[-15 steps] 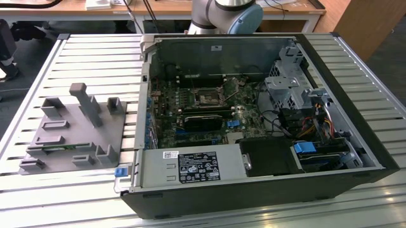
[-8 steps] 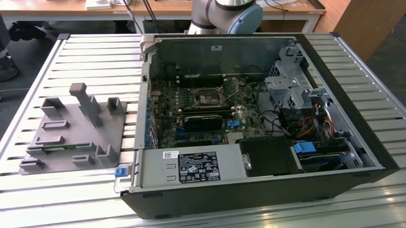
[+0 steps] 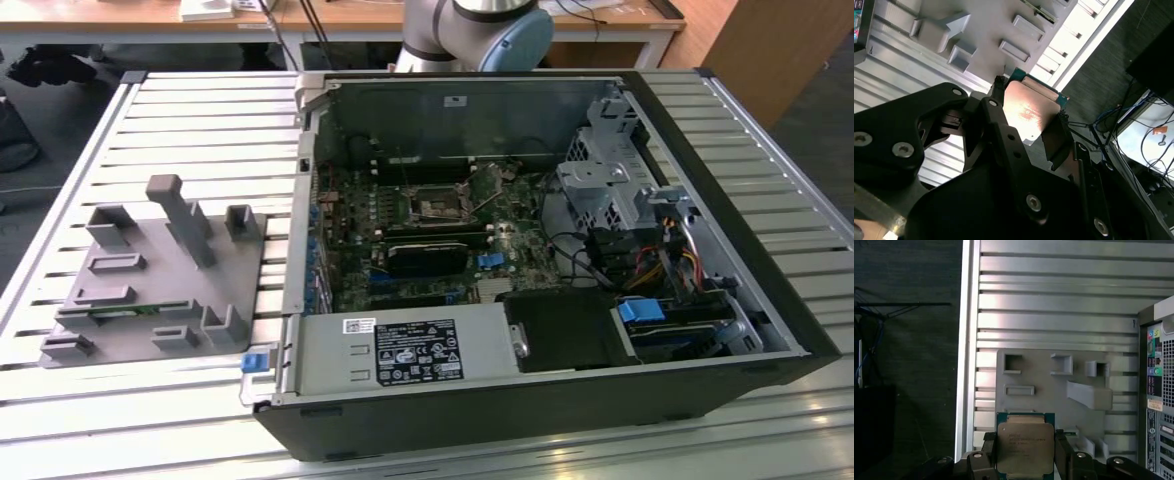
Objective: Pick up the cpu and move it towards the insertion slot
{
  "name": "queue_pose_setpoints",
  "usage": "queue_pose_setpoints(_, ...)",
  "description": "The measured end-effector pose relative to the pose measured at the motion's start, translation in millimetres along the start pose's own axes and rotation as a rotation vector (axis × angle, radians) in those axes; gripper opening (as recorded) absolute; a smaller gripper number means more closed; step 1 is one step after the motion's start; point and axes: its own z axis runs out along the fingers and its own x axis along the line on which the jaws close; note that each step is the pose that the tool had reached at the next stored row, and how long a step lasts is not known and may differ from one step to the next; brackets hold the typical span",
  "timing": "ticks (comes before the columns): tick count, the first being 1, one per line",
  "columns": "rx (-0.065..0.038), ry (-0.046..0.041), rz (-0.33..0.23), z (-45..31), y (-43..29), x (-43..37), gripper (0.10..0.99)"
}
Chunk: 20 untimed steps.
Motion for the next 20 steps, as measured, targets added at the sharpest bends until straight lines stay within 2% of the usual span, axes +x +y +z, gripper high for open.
queue_pose_setpoints(3, 0.0, 0.0, 0.0, -5.5, 0.3, -0.4, 0.545)
queue_pose_setpoints(6, 0.0, 0.0003, 0.0, -6.3, 0.2, -3.5, 0.545)
queue_pose_setpoints(13, 0.0, 0.0098, 0.0, -6.4, 0.0, -24.7, 0.545)
queue_pose_setpoints(20, 0.0, 0.0186, 0.001, -6.4, -0.2, -39.5, 0.545)
